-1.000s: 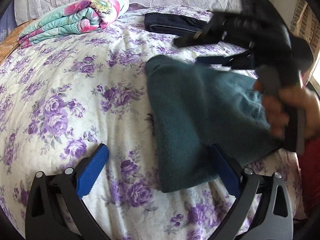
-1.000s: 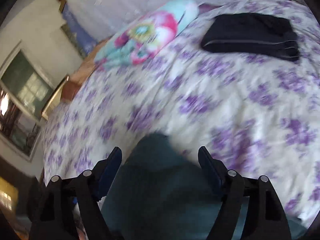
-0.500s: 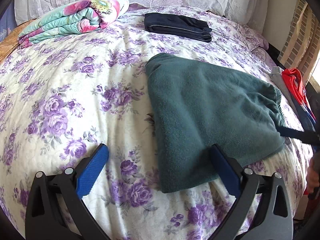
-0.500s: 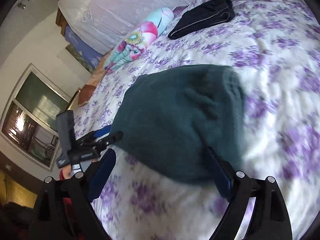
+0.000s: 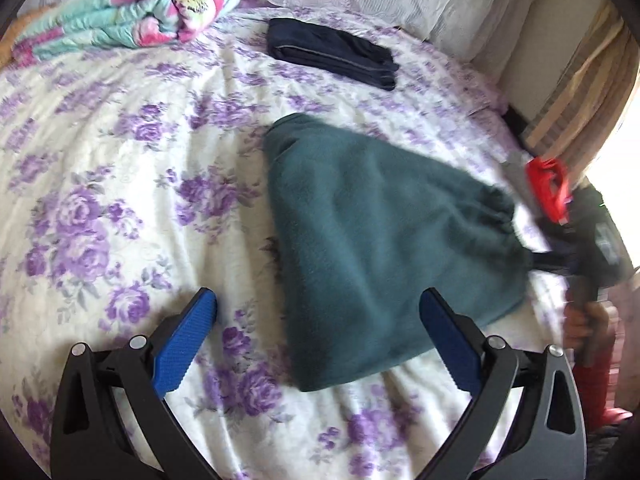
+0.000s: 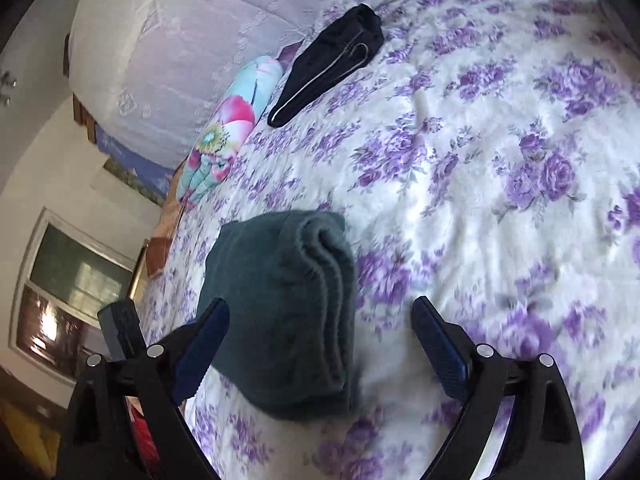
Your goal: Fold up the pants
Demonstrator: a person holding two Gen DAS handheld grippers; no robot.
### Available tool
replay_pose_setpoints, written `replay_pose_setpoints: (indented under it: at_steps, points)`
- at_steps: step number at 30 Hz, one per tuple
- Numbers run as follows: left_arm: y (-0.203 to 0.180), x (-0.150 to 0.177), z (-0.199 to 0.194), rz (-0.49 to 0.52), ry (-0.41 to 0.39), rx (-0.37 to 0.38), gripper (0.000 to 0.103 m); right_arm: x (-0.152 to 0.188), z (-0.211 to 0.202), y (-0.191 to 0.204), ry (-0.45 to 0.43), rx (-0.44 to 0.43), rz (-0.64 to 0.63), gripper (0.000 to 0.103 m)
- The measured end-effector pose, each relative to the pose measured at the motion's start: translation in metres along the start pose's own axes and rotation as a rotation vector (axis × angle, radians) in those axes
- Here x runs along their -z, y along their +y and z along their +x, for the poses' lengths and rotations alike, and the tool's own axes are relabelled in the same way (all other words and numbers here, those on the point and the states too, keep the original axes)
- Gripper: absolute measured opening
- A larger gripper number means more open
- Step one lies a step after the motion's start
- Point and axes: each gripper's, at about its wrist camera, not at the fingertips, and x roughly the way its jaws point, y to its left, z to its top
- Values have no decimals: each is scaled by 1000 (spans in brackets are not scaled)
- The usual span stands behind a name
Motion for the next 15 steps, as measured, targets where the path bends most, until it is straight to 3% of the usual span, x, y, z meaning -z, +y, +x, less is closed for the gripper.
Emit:
replay_pose_setpoints:
  at_steps: [5,9,11,15]
  points:
    - [5,-9,8,-55,26,95,98,-1,11,4,-13,8,-69,100]
    - [1,-11,19,-95,66,230,98,-5,19,12,-15,53,-131,100]
    - [0,-9,21,-92,61,238,98,-10,21,11,-18,42,-123,100]
    - [7,-2,17,-117,64,349,98,-14,18,2,-36,-15,-101,100]
